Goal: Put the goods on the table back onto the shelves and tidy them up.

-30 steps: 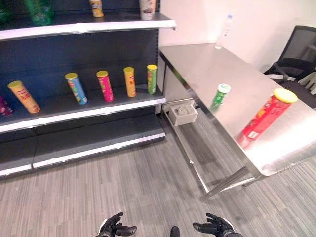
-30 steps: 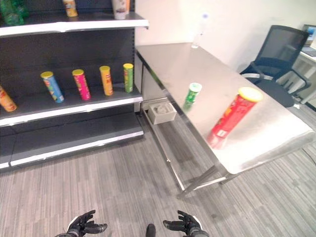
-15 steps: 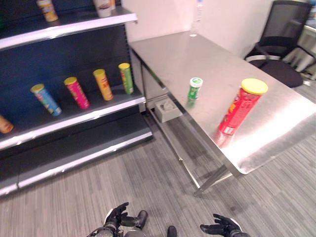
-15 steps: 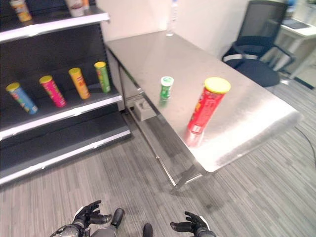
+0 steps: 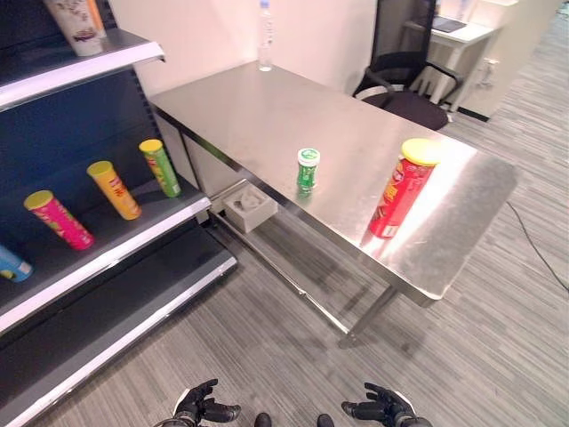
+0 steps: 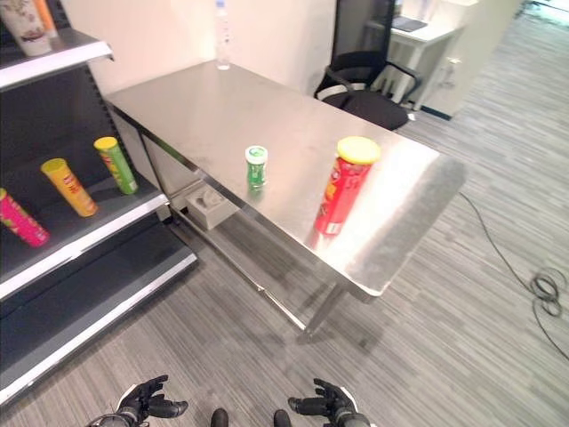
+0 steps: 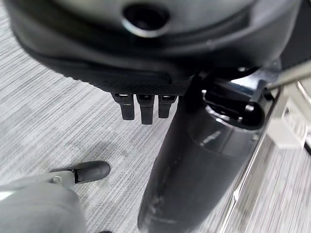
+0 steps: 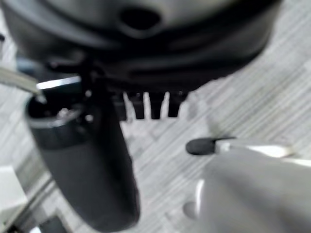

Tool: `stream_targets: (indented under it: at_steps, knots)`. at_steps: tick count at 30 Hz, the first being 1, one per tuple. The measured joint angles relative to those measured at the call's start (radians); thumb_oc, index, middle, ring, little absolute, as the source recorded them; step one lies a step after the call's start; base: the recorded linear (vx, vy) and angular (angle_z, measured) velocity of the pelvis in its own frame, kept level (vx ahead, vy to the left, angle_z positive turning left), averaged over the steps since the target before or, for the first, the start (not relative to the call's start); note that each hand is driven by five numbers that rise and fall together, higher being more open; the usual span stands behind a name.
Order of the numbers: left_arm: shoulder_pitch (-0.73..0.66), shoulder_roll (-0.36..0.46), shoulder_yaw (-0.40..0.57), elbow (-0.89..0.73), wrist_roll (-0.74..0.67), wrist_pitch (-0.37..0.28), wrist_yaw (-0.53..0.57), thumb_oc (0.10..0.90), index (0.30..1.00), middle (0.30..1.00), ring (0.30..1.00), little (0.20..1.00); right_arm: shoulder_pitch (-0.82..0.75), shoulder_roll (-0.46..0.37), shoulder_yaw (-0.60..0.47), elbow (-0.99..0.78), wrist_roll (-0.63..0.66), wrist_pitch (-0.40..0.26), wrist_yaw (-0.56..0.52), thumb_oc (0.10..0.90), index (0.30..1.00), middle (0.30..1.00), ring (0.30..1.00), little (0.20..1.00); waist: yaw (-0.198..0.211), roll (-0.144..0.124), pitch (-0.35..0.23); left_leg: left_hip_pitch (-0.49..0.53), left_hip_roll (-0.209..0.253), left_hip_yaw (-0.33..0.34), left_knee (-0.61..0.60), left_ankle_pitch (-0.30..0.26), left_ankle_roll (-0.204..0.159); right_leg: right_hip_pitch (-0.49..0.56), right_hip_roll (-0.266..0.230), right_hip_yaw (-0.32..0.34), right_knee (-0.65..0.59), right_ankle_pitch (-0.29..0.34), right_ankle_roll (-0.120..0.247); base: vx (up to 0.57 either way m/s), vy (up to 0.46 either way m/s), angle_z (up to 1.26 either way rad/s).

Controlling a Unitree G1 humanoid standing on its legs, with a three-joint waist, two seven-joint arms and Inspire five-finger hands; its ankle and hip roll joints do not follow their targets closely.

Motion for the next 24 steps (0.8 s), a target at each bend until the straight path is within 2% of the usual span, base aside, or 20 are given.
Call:
stream_targets:
  at_steps: [1, 2, 3, 4, 5, 7, 8, 9, 10, 11, 12, 15, 18, 20, 24]
  knots:
    - [-0.002, 0.010, -0.004, 0.007, 0.011, 0.003, -0.003, 0.800, 0.900, 0.900, 0.900, 0.900, -0.012, 0.006, 0.001, -0.003, 0.001, -0.002, 0.000, 0.800, 0.900, 0.900, 0.900, 0.900, -0.012, -0.019, 0.006, 0.000, 0.004, 0.043, -0.001, -0.004, 0.006, -0.016, -0.004, 0.016, -0.003, 0.011, 0.015, -0.07, 0.049, -0.86]
    - [0.000, 0.016, -0.004, 0.008, 0.011, 0.005, -0.005, 0.800, 0.900, 0.900, 0.900, 0.900, -0.011, 0.011, 0.001, 0.000, 0.002, -0.001, 0.001, 0.800, 0.900, 0.900, 0.900, 0.900, -0.023, -0.033, 0.006, 0.001, 0.003, 0.070, 0.000, -0.005, 0.008, -0.024, -0.011, 0.002, -0.004, -0.002, 0.029, -0.09, -0.003, -1.05]
    - [0.007, 0.031, -0.003, 0.008, 0.013, 0.010, -0.007, 0.800, 0.900, 0.900, 0.900, 0.900, -0.010, 0.022, 0.001, -0.002, 0.002, -0.001, -0.001, 0.800, 0.900, 0.900, 0.900, 0.900, -0.019, -0.050, 0.005, 0.003, 0.003, 0.120, -0.003, -0.006, 0.015, -0.045, -0.034, -0.060, -0.001, -0.021, 0.031, -0.07, -0.025, -0.89]
    - [0.012, 0.038, -0.004, 0.008, 0.018, 0.018, -0.008, 0.800, 0.900, 0.900, 0.900, 0.900, -0.008, 0.025, 0.002, -0.001, 0.002, 0.001, 0.000, 0.800, 0.900, 0.900, 0.900, 0.900, -0.019, -0.055, 0.004, 0.006, 0.019, 0.155, -0.004, -0.004, 0.017, -0.055, -0.043, -0.134, 0.008, -0.029, 0.023, -0.06, -0.047, -1.01]
    - [0.015, 0.041, -0.003, 0.012, 0.020, 0.023, -0.009, 0.800, 0.900, 0.900, 0.900, 0.900, -0.008, 0.025, 0.003, -0.001, 0.002, 0.001, 0.002, 0.800, 0.900, 0.900, 0.900, 0.900, -0.014, -0.048, 0.007, 0.007, 0.035, 0.170, -0.005, -0.016, 0.021, -0.065, -0.045, -0.188, 0.015, -0.025, 0.024, -0.02, -0.057, -0.75]
    - [0.005, 0.046, -0.003, 0.025, 0.043, 0.034, -0.020, 0.800, 0.900, 0.900, 0.900, 0.900, 0.008, 0.015, 0.001, 0.001, 0.002, 0.005, 0.000, 0.800, 0.900, 0.900, 0.900, 0.900, -0.027, -0.037, 0.007, 0.009, 0.077, 0.196, -0.005, -0.016, 0.020, -0.053, -0.072, -0.213, 0.018, -0.023, 0.030, -0.01, -0.080, -0.46]
    - [0.005, 0.046, -0.003, 0.025, 0.043, 0.034, -0.020, 0.800, 0.900, 0.900, 0.900, 0.900, 0.008, 0.015, 0.001, 0.001, 0.002, 0.005, 0.000, 0.800, 0.900, 0.900, 0.900, 0.900, -0.027, -0.037, 0.007, 0.009, 0.077, 0.196, -0.005, -0.016, 0.020, -0.053, -0.072, -0.213, 0.018, -0.023, 0.030, 0.02, -0.088, -0.48]
    - [0.016, 0.056, -0.002, 0.026, 0.051, 0.039, -0.023, 0.800, 0.900, 0.900, 0.900, 0.900, 0.026, 0.014, 0.001, 0.004, 0.002, 0.013, -0.001, 0.800, 0.900, 0.900, 0.900, 0.900, -0.019, -0.057, -0.006, 0.025, 0.079, 0.214, -0.005, -0.022, 0.010, -0.026, -0.115, -0.214, 0.015, -0.016, 0.039, 0.09, -0.107, -0.38]
    - [0.026, 0.063, -0.002, 0.026, 0.052, 0.041, -0.024, 0.800, 0.900, 0.900, 0.900, 0.900, 0.037, 0.017, 0.001, 0.004, 0.002, 0.013, 0.000, 0.800, 0.900, 0.900, 0.900, 0.900, -0.022, -0.075, -0.018, 0.030, 0.066, 0.215, -0.005, -0.025, 0.000, -0.012, -0.135, -0.207, 0.016, 0.023, 0.048, 0.07, -0.097, -0.43]
    - [0.027, 0.070, 0.000, 0.027, 0.057, 0.045, -0.024, 0.800, 0.900, 0.900, 0.900, 0.900, 0.064, 0.017, -0.002, 0.006, 0.001, 0.014, 0.002, 0.800, 0.900, 0.900, 0.900, 0.900, -0.034, -0.107, -0.036, 0.041, 0.059, 0.225, -0.005, -0.021, -0.032, 0.012, -0.144, -0.207, -0.005, 0.023, 0.062, 0.09, -0.079, -0.23]
    - [0.031, 0.072, 0.006, 0.030, 0.058, 0.049, -0.022, 0.800, 0.900, 0.900, 0.900, 0.900, 0.065, 0.017, -0.010, 0.005, 0.001, 0.013, 0.002, 0.800, 0.900, 0.900, 0.900, 0.900, -0.035, -0.106, -0.039, 0.052, 0.067, 0.233, -0.004, -0.018, -0.054, 0.028, -0.135, -0.203, -0.032, 0.023, 0.060, 0.04, -0.058, -0.41]
    - [0.037, 0.056, 0.008, 0.027, 0.061, 0.054, -0.022, 0.800, 0.900, 0.900, 0.900, 0.900, 0.057, -0.012, -0.019, 0.007, 0.001, 0.014, -0.003, 0.800, 0.900, 0.900, 0.900, 0.900, -0.065, -0.067, -0.064, 0.066, 0.112, 0.232, -0.006, -0.023, -0.070, 0.030, -0.074, -0.170, -0.038, 0.024, 0.053, 0.03, -0.081, -0.45]
    - [0.022, 0.054, 0.004, 0.022, 0.062, 0.053, -0.023, 0.800, 0.900, 0.900, 0.900, 0.900, 0.073, -0.022, -0.020, 0.008, -0.001, 0.018, -0.005, 0.800, 0.900, 0.900, 0.900, 0.900, -0.079, -0.070, -0.088, 0.072, 0.140, 0.229, -0.006, -0.024, -0.104, 0.013, -0.040, -0.140, -0.041, 0.014, 0.028, 0.01, -0.046, -0.38]
    - [0.018, 0.052, 0.002, 0.019, 0.062, 0.054, -0.022, 0.800, 0.900, 0.900, 0.900, 0.900, 0.104, -0.024, -0.020, 0.011, -0.001, 0.020, -0.005, 0.800, 0.900, 0.900, 0.900, 0.900, -0.095, -0.081, -0.116, 0.073, 0.157, 0.228, -0.006, -0.025, -0.110, 0.010, -0.024, -0.130, -0.046, 0.008, 0.017, 0.03, -0.021, -0.15]
    - [0.021, 0.039, -0.004, 0.018, 0.071, 0.054, -0.023, 0.800, 0.900, 0.900, 0.900, 0.900, 0.126, -0.025, -0.038, 0.044, -0.003, 0.022, -0.005, 0.800, 0.900, 0.900, 0.900, 0.900, -0.114, -0.079, -0.136, 0.078, 0.159, 0.230, -0.006, -0.023, -0.109, 0.010, -0.019, -0.122, -0.045, 0.014, 0.011, 0.02, -0.010, -0.09]
